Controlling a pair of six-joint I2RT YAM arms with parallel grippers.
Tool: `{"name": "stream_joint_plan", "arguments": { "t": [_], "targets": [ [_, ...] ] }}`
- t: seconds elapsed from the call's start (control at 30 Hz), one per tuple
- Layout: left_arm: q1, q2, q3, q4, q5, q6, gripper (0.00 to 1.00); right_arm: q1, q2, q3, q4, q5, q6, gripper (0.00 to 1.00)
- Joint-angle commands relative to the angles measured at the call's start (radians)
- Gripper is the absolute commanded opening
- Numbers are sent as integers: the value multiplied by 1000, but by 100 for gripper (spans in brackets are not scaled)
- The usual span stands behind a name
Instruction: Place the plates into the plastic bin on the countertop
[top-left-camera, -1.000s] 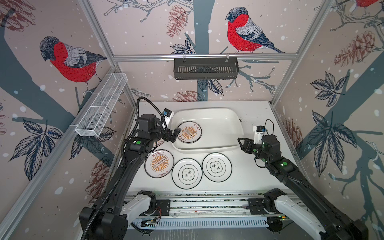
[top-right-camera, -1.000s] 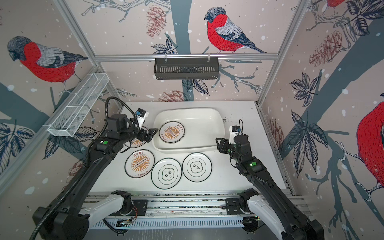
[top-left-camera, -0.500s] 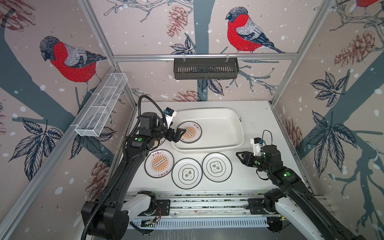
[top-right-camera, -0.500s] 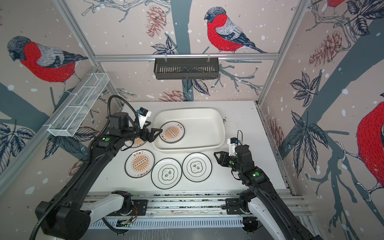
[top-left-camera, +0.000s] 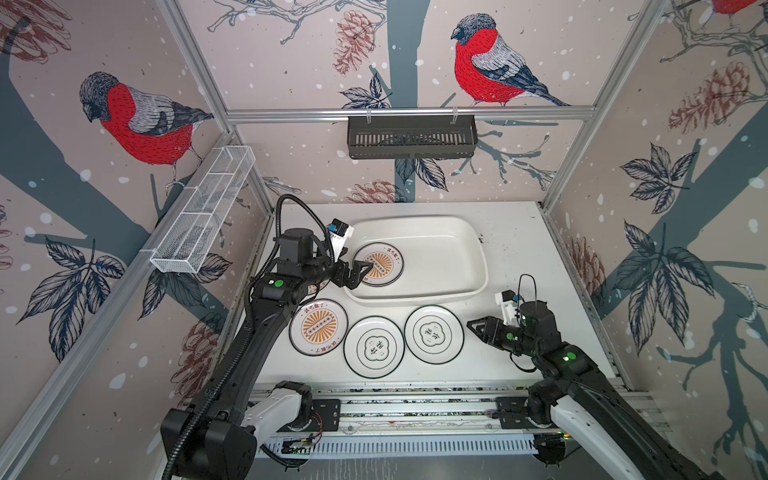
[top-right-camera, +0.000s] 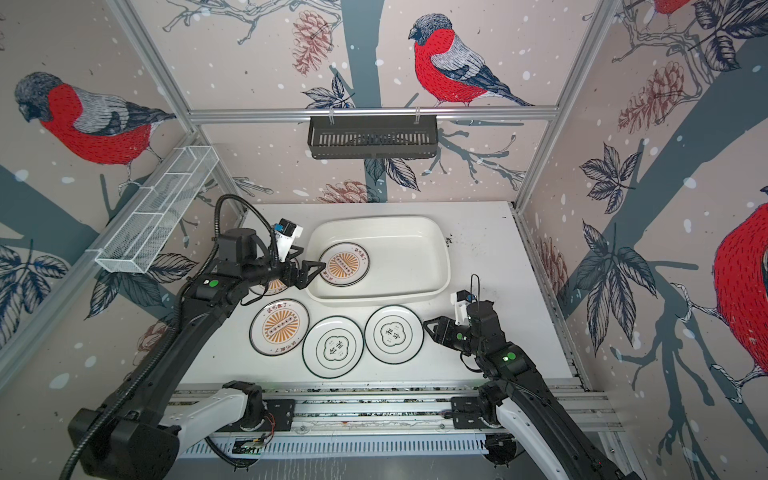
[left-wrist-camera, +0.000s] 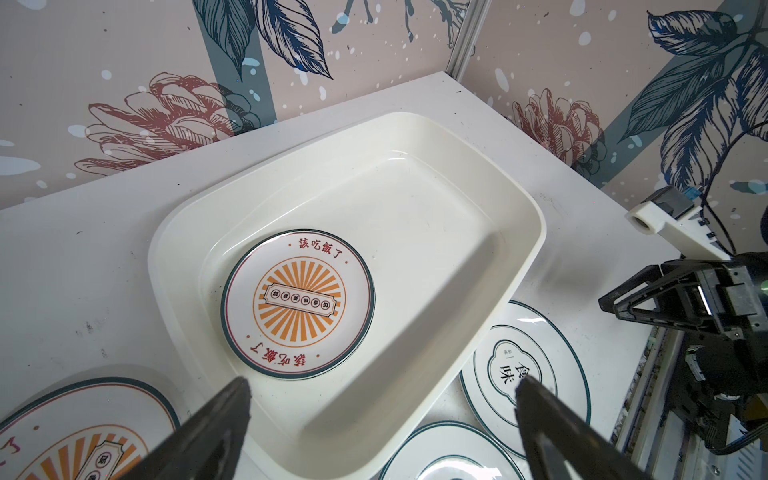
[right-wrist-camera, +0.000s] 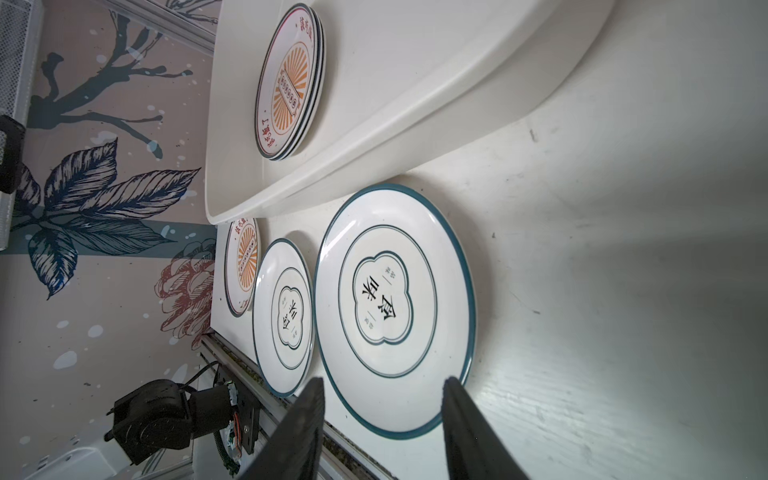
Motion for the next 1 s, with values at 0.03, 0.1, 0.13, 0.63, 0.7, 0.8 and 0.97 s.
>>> {"name": "stream_joint_plan", "arguments": {
  "t": [0.03, 0.1, 0.13, 0.63, 0.7, 0.8, 0.97],
  "targets": [
    [0, 5, -1, 6, 35, 8, 98, 7, 0, -25, -58, 24, 20, 48],
    [0, 15, 5, 5, 45, 4, 98, 12, -1, -56, -31, 2, 41, 47],
    [0, 17, 7, 5, 48, 6, 98, 13, -1, -68, -13, -11, 49, 47],
    [0, -12, -19, 25, 57, -5, 98, 44, 146, -134, 186, -70, 90, 46],
    [0, -17, -19, 25, 60, -6, 98, 43, 166, -141, 210, -72, 93, 46],
    [0, -17, -19, 26, 62, -9, 98, 44, 196, -149, 245, -74, 99, 45],
    [0, -11, -18, 31, 66, -17, 98, 45, 218, -188, 342, -78, 140, 43]
  ]
}}
